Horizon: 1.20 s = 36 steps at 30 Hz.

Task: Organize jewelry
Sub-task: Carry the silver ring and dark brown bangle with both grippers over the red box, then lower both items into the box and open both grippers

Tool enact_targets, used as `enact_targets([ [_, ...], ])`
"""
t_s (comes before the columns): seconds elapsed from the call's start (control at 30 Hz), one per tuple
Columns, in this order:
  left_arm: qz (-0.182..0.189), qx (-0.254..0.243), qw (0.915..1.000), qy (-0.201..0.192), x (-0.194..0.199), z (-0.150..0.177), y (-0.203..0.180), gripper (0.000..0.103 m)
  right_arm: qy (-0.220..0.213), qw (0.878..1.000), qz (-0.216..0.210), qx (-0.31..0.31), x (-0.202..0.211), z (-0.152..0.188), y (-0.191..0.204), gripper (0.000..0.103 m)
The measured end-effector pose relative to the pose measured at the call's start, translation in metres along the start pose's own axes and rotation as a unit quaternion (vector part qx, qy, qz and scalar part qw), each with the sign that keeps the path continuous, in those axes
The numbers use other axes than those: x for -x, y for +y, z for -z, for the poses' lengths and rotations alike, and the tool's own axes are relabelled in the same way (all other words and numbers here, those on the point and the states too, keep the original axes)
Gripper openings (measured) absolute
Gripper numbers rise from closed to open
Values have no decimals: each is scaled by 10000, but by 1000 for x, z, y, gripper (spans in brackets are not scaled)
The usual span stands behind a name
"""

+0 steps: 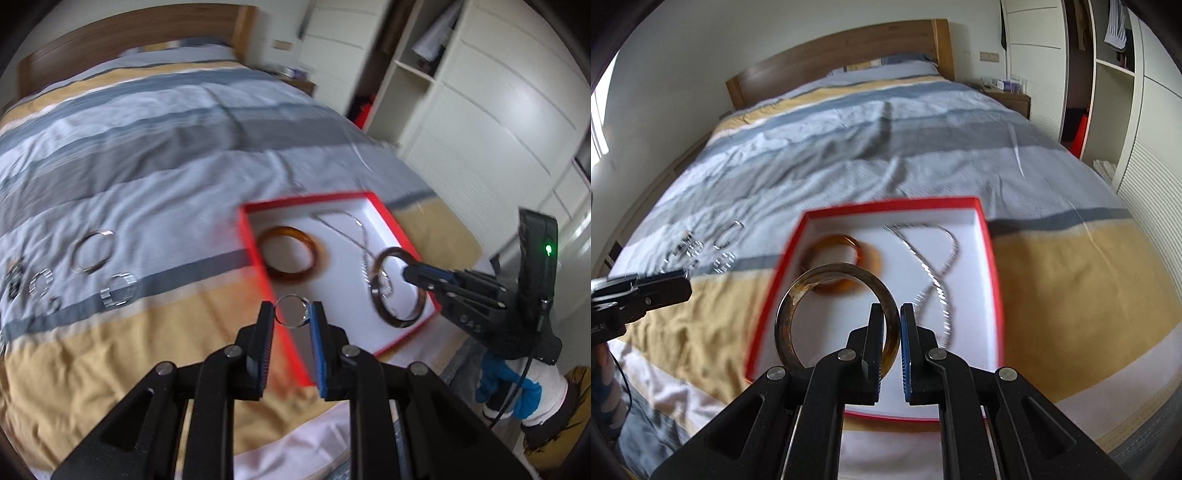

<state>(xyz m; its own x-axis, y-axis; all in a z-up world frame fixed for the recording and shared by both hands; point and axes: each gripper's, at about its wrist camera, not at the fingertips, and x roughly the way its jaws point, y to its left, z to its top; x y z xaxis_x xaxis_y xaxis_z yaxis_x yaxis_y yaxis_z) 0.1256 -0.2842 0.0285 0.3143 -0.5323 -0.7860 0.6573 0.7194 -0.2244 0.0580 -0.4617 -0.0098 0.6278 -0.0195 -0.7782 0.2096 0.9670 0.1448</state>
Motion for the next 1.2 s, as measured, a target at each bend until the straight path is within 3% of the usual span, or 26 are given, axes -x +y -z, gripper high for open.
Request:
enact_targets([
  [0.23,130,-409,9981,439,-52,1,-35,18,368,9991,172,155,-25,10,-24,9],
  [0.63,205,-438,9934,1039,-104,15,-38,18,692,9942,317,761,-46,12,-22,9],
  [1.2,22,-560,9921,1120,-120,20,-35,19,761,9909,445,1015,-48,12,-17,8],
])
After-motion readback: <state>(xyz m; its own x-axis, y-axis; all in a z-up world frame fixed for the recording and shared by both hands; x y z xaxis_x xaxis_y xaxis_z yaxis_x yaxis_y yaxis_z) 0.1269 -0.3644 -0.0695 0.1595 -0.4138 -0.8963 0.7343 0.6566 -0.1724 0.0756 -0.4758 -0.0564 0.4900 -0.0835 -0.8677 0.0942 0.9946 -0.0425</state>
